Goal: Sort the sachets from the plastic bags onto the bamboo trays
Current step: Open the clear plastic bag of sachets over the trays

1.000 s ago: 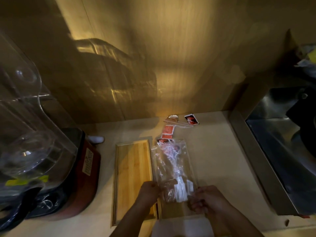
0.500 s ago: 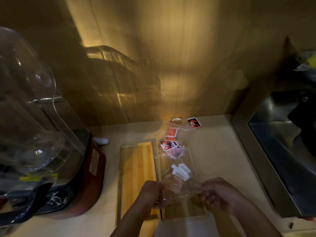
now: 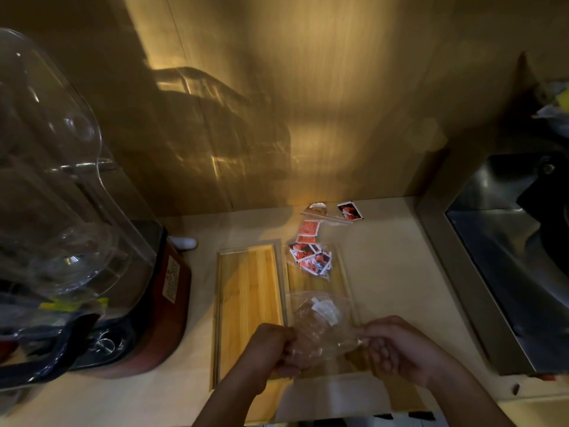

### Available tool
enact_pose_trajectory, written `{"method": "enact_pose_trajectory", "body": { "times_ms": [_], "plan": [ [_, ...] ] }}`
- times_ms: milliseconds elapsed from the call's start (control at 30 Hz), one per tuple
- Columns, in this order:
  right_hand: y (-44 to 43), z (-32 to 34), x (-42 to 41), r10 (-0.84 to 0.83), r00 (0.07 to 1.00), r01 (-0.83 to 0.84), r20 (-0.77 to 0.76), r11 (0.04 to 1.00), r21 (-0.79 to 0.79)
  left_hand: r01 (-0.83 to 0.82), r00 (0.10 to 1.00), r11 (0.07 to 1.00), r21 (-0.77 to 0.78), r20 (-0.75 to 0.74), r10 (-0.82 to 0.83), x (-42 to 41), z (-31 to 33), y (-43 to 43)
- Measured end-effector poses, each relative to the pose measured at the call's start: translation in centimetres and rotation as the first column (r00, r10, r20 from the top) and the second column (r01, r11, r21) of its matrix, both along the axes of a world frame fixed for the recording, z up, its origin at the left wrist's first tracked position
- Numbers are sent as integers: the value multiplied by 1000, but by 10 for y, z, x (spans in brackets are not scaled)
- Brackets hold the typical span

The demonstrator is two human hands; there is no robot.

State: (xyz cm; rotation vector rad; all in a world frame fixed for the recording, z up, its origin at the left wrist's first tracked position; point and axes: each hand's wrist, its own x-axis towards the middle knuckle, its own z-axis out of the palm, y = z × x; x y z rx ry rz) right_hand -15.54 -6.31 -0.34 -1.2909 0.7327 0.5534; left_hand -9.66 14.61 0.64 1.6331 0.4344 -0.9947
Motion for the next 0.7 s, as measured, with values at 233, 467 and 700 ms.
{"method": "enact_pose_trajectory", "body": {
  "times_ms": [233,467,700],
  "plan": [
    [4,19,9,-39,998,40,58,999,-2,-78,997,987,-141,-33,74,7,17,6],
    [3,38,14,-125,986,121,110,991,49,-146,986,962,-230,-107,125,10,35,7],
    [4,54,22,-140,985,122,100,978,171,-246,957,911,-331,-232,174,14,47,4]
  ]
}}
